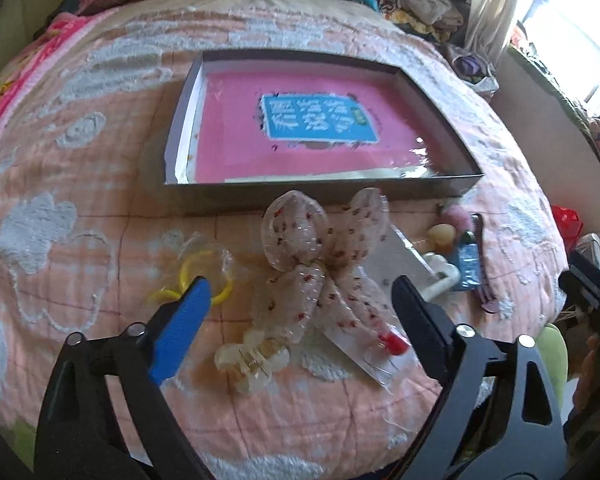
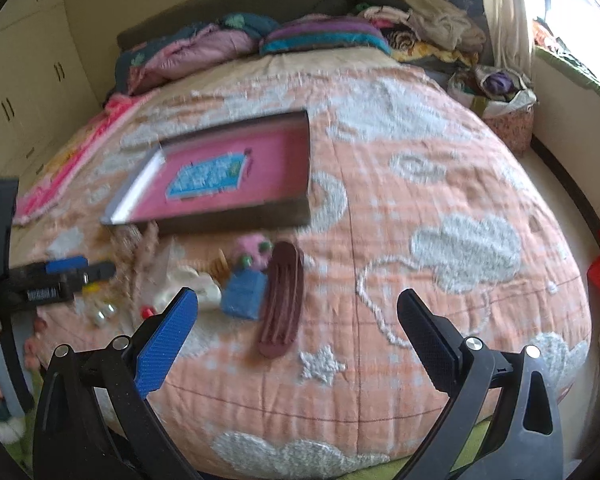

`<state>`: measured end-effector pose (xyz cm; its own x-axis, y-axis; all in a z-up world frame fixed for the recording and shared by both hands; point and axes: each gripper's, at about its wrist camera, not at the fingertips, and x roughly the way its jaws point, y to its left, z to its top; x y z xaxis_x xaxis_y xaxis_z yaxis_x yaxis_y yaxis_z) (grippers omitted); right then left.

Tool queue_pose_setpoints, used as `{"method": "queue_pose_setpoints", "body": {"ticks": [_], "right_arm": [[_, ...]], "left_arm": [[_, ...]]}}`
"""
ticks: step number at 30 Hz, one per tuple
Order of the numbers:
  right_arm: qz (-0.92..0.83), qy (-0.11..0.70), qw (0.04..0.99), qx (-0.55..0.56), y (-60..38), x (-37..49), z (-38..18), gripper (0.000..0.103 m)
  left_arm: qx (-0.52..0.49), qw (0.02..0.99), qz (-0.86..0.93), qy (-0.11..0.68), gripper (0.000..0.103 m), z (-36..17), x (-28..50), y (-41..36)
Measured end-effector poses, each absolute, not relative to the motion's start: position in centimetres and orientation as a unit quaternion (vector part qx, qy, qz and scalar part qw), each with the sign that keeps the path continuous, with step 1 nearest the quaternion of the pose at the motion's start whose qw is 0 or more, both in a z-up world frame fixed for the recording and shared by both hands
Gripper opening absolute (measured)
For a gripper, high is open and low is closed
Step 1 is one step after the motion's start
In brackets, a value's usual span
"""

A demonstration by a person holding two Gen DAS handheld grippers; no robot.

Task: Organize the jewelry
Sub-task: 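Grasp the pink polka-dot bow with the left tool while the right tool grasps the maroon hair clip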

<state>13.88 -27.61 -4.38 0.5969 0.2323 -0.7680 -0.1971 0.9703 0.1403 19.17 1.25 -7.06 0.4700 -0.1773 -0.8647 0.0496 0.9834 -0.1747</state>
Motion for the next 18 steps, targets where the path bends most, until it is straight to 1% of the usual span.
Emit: {"method": "queue_pose_setpoints", "body": {"ticks": [5, 7, 8, 10, 12, 13, 15, 16, 17, 18], "right_arm": [[0.120, 0.457, 0.882, -0.010, -26.7, 14.3, -7.4, 0.098], [0.119, 0.462, 0.879, -0.018, -26.4, 14.7, -8.4, 0.097], [0.119, 0.466, 0.877, -0.023, -26.2, 14.9, -8.8, 0.096], [0.119, 0.475, 0.871, -0.035, -25.9, 15.4, -9.8, 0.084], [0.117, 0.485, 0.866, -0.043, -25.8, 15.9, -10.8, 0.082], [0.114, 0.489, 0.864, -0.045, -25.8, 16.2, -11.3, 0.081], [0.116, 0.490, 0.863, -0.041, -25.8, 16.5, -11.8, 0.081], [0.116, 0.488, 0.864, -0.042, -25.8, 16.7, -11.9, 0.080], [0.117, 0.486, 0.865, -0.044, -25.8, 16.8, -11.9, 0.078], [0.118, 0.483, 0.866, -0.047, -25.7, 17.0, -11.9, 0.076]], "left_arm": [[-0.059, 0.845, -0.076, 0.526, 0.070, -8.7, 20.3, 1.1], [-0.056, 0.842, -0.078, 0.531, 0.058, -9.2, 20.5, 0.9], [-0.055, 0.842, -0.078, 0.532, 0.056, -9.3, 20.6, 0.9], [-0.054, 0.842, -0.084, 0.530, 0.048, -9.5, 20.7, 0.7], [-0.049, 0.842, -0.084, 0.530, 0.044, -9.6, 20.9, 0.6], [-0.049, 0.841, -0.086, 0.532, 0.039, -9.7, 21.1, 0.5], [-0.048, 0.840, -0.087, 0.534, 0.036, -9.9, 21.3, 0.5], [-0.046, 0.841, -0.086, 0.533, 0.030, -9.9, 21.4, 0.5], [-0.044, 0.842, -0.087, 0.530, 0.028, -9.9, 21.4, 0.5], [-0.041, 0.844, -0.084, 0.528, 0.023, -9.8, 21.5, 0.5]]}}
